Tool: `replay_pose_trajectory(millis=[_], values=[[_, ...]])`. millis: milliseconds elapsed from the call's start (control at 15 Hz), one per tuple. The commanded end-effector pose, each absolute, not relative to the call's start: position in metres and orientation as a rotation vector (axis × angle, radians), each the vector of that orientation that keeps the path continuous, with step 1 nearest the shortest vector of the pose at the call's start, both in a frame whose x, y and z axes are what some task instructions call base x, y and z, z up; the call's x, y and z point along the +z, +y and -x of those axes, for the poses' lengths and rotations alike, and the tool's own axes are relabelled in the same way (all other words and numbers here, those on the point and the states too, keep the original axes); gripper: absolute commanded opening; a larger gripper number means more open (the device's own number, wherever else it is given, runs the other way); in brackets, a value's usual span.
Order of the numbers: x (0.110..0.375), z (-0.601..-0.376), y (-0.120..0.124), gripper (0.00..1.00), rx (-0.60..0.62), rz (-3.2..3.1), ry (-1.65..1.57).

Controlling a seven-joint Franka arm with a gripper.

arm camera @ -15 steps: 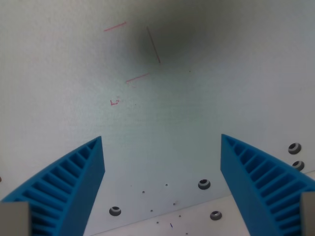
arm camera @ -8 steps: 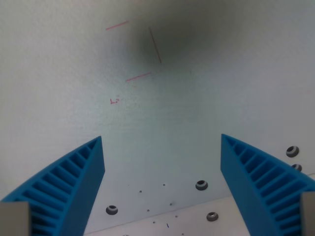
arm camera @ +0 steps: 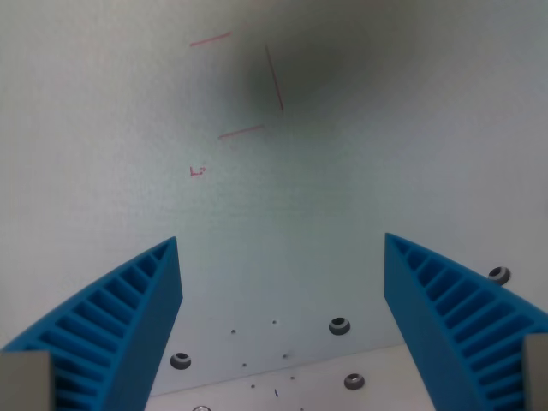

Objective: Rotate around gripper negative z

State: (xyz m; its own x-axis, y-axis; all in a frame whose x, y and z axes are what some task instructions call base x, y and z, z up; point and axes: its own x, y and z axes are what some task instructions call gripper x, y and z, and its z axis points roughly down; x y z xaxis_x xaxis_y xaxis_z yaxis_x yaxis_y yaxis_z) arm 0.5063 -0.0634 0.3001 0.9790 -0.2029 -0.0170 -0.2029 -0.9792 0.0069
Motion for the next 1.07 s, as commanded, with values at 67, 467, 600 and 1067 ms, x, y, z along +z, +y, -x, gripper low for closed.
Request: replay_pose_trajectory(millis=[67, 467, 600, 1067], values=[[0.3023, -0.5063, -0.0645, 1.00, -0.020, -3.135, -0.124], [0.3023, -0.5063, -0.0645, 1.00, -0.020, -3.138, -0.014], [0.3023, -0.5063, -0.0645, 1.00, -0.020, -3.138, 0.023], [0.3023, -0.5063, -0.0645, 1.00, -0.021, -3.135, 0.151]])
